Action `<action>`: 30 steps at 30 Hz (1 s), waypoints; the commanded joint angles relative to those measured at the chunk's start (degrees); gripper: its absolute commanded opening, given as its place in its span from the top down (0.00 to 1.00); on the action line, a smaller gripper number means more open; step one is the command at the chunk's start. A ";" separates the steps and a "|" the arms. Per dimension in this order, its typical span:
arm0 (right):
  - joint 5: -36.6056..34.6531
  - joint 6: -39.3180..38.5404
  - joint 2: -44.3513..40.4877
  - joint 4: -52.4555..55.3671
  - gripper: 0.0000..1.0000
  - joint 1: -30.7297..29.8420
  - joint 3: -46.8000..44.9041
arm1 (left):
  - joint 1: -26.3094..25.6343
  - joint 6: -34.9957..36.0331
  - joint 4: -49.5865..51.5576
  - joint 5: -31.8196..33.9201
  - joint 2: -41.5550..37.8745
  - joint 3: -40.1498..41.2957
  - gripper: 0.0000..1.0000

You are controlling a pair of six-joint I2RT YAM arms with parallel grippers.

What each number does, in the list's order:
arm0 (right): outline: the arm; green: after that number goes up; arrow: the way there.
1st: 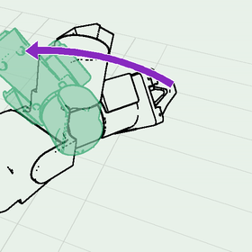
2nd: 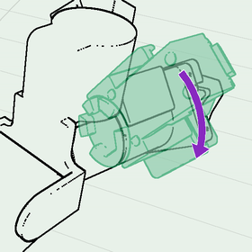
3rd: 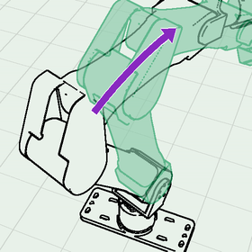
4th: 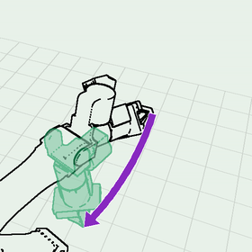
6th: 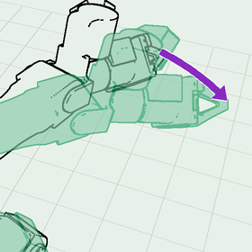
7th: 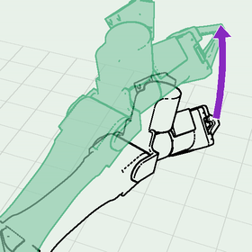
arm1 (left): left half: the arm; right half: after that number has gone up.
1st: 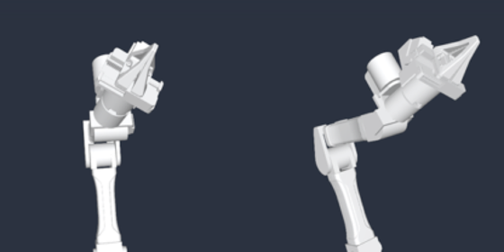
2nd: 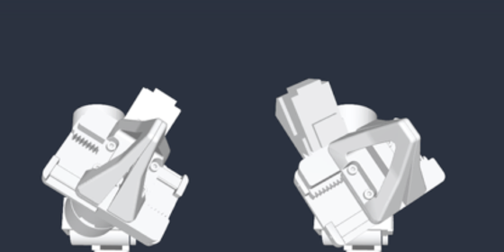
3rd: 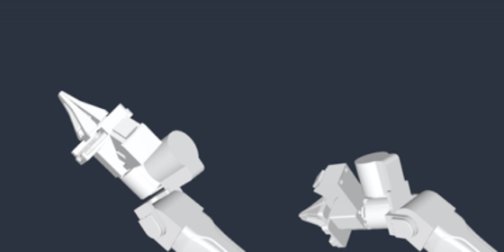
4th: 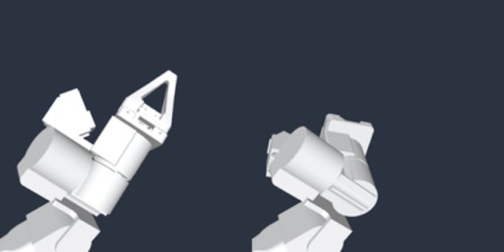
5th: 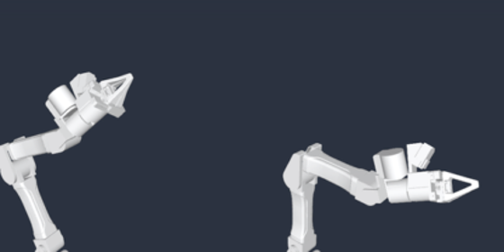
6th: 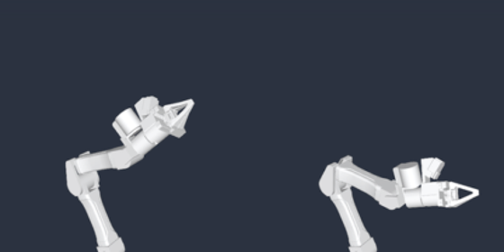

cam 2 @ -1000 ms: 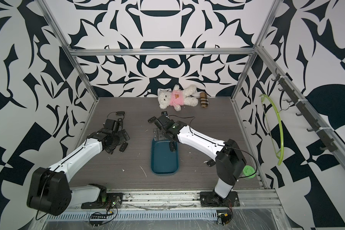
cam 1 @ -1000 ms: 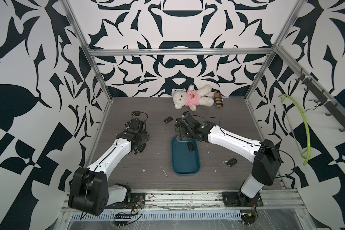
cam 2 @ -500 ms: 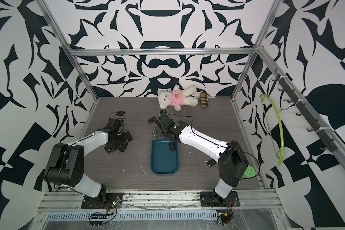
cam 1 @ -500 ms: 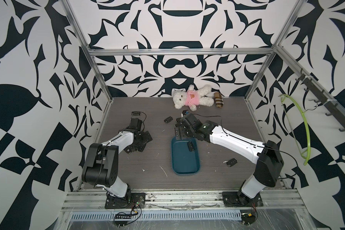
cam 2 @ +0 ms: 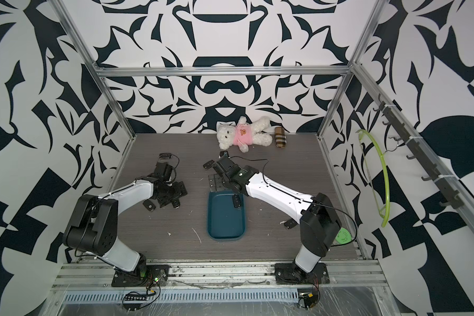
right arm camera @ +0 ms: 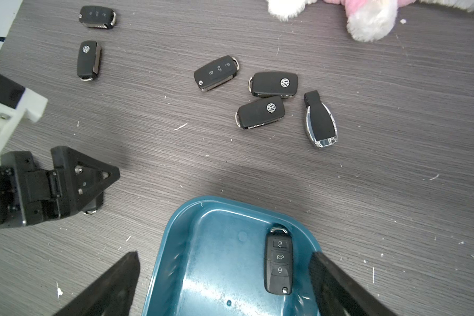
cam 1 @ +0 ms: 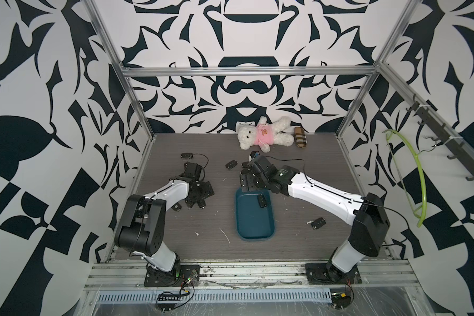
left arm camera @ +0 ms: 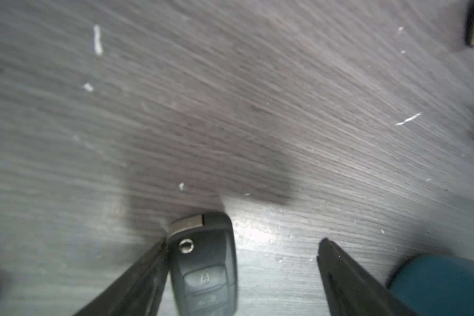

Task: Place the car key into the storage box
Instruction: Pick up the car key from the center of the board.

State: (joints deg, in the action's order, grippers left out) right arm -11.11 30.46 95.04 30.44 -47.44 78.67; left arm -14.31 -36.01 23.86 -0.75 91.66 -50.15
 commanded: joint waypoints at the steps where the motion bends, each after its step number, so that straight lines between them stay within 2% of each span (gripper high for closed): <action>1: -0.05 0.37 -1.01 -1.34 0.01 0.02 0.53 | -0.82 0.59 7.06 4.19 1.77 -0.81 0.14; 3: -0.05 0.63 -1.09 -1.30 0.01 -0.01 0.28 | -1.69 0.81 8.24 5.76 2.20 -1.58 0.21; 9: -0.05 1.23 -1.62 -1.52 0.01 0.21 -0.80 | -4.67 -0.42 11.03 9.84 4.21 -3.84 0.28; 15: -0.05 1.02 -1.72 -1.38 0.01 0.36 -0.67 | -4.77 -0.95 9.80 10.27 4.15 -3.40 0.43; 17: -0.05 1.06 -1.55 -1.24 0.01 0.42 -0.39 | -4.77 -0.52 9.40 10.24 4.31 -3.60 0.45; 22: 2.76 0.92 -0.65 0.43 0.01 0.51 0.93 | -4.77 0.15 7.93 9.55 3.50 -3.14 0.61; 26: 2.16 1.26 -2.62 -0.23 0.01 0.51 -1.28 | -4.85 -0.06 7.92 9.77 1.17 -2.64 0.65; 30: 2.41 0.45 -3.79 0.42 0.01 1.13 -2.34 | -6.61 -1.76 9.15 10.95 -1.32 -2.92 0.65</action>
State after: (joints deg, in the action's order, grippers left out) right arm -8.69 31.29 94.50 30.22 -46.83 76.71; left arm -19.70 -36.51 31.35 9.30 93.43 -53.21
